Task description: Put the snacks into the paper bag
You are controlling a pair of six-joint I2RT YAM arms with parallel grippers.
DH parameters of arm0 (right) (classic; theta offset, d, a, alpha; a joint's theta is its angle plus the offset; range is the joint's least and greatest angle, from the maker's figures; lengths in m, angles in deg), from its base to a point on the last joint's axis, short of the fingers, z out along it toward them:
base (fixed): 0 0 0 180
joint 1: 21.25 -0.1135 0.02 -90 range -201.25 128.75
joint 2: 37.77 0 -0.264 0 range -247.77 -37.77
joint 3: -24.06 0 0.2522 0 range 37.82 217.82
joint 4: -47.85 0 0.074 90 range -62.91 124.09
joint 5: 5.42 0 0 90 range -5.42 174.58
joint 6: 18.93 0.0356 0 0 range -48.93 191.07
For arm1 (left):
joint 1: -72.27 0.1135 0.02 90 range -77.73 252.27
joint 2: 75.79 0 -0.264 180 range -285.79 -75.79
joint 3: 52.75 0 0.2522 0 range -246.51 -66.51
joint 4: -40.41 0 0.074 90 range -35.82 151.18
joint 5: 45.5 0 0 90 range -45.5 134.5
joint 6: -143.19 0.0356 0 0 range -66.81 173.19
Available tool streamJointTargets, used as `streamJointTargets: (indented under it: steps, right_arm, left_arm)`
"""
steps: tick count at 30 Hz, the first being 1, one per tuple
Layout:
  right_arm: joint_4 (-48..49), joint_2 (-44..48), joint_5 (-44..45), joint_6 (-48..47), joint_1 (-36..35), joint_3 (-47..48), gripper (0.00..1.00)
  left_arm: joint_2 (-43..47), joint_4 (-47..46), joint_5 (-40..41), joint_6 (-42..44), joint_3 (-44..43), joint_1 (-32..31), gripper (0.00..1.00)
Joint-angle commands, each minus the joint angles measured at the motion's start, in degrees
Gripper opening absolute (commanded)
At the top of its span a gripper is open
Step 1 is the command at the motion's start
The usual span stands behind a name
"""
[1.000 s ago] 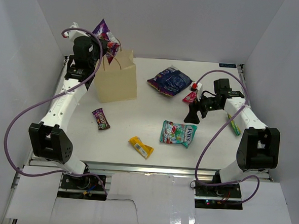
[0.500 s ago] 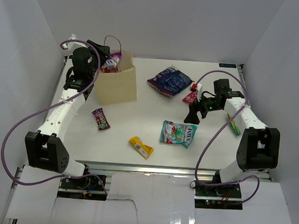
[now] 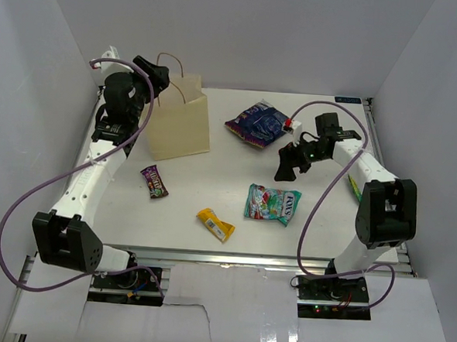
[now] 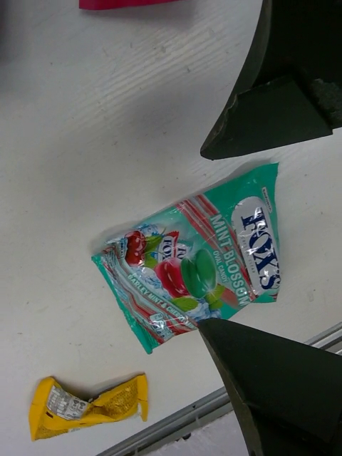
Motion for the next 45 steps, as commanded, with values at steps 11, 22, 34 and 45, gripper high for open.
streamJointTargets:
  steps: [11,22,34,45]
  right_arm:
    - [-0.33,-5.15,20.90,-15.11,-17.31,-1.17,0.90]
    - [-3.74,-13.41,19.77,-19.80,-17.31,2.17,0.96]
    - [-6.74,-10.96,6.59,-16.89,-15.03,1.99,0.15]
    - [-5.61,-6.46,-5.37,-14.48,-14.15,27.16,0.08]
  left_arm:
    - [26.38,25.22,9.94,17.69,8.67,0.18,0.88]
    - [42.04,34.11,1.95,-0.78,30.85,0.18,0.88]
    - [38.79,35.43,-1.04,-7.03,34.90,0.09,0.89]
    - [38.70,35.34,-1.57,-7.29,36.04,0.09,0.89]
